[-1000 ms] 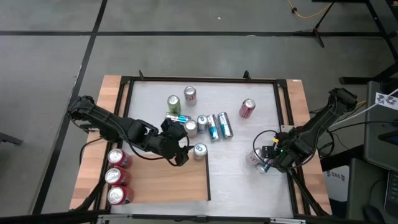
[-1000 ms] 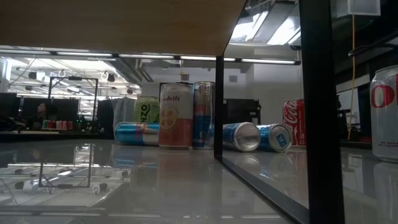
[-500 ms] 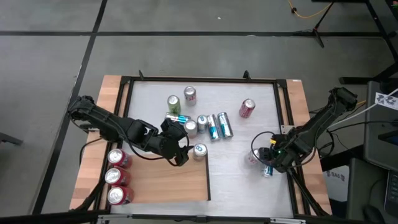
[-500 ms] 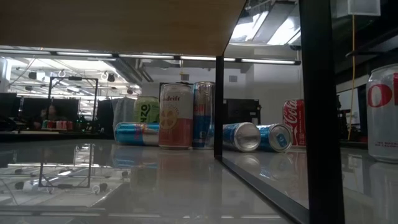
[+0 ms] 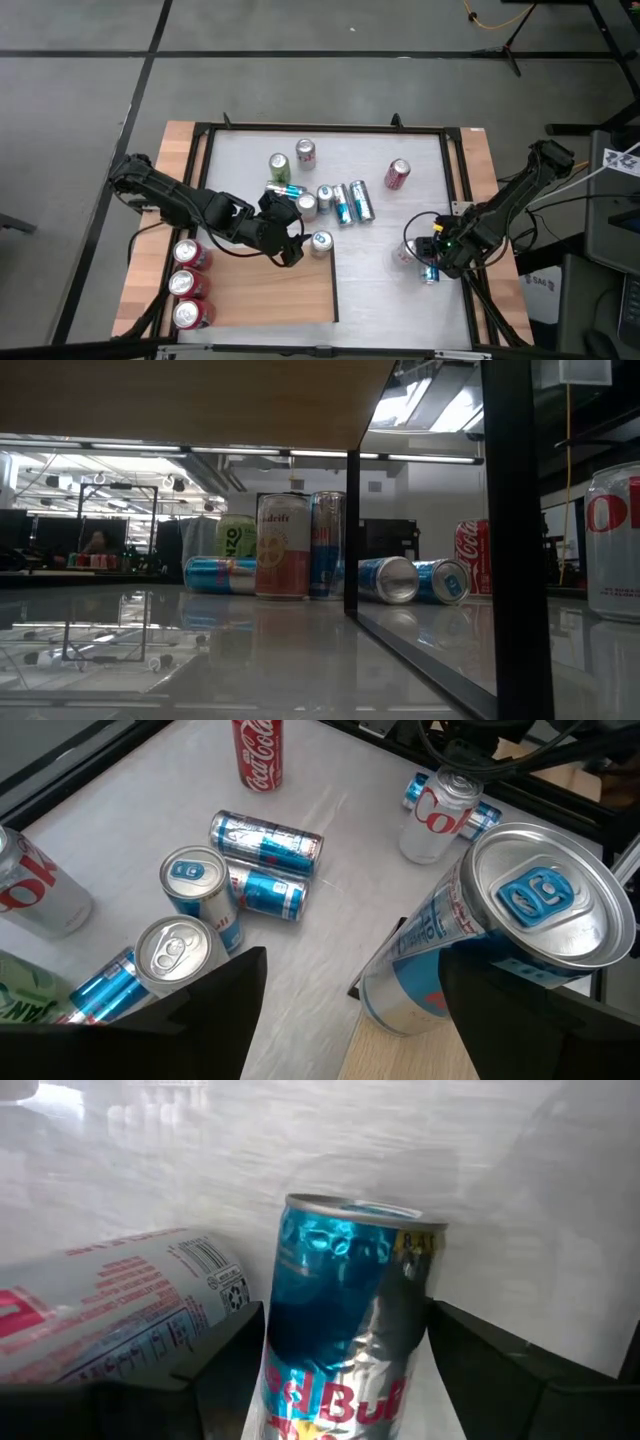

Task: Place canned beverage on shelf
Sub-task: Put the blue soda can on the shelf aligned with the blue soda can

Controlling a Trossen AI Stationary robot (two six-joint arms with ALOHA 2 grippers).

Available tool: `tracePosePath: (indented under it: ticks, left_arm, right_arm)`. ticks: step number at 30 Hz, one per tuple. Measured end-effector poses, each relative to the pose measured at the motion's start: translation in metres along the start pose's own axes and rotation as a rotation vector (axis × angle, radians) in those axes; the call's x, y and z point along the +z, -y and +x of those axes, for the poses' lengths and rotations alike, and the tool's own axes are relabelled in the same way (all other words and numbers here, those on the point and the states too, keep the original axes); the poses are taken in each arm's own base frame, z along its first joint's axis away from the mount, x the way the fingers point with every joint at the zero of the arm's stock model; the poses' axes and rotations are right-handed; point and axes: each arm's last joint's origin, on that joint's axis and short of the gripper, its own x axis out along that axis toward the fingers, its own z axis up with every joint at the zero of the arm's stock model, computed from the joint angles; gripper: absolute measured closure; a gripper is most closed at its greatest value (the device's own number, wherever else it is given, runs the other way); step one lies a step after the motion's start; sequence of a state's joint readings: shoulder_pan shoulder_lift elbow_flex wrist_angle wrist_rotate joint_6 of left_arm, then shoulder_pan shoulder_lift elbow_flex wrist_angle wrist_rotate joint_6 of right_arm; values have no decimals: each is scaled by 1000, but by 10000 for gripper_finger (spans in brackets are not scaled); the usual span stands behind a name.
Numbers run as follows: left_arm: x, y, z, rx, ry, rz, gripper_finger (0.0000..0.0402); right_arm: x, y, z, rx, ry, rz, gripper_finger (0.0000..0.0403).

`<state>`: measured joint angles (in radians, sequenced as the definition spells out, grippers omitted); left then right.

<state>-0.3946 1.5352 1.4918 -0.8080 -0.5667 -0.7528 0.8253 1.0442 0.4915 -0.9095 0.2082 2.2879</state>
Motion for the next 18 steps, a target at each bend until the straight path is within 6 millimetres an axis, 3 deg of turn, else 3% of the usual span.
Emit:
tracePosePath:
  ticks: [18]
  left_arm:
    - [0, 0, 0, 0, 0, -5, 107]
  right_arm:
    - [0, -3, -1, 90, 16, 32, 132]
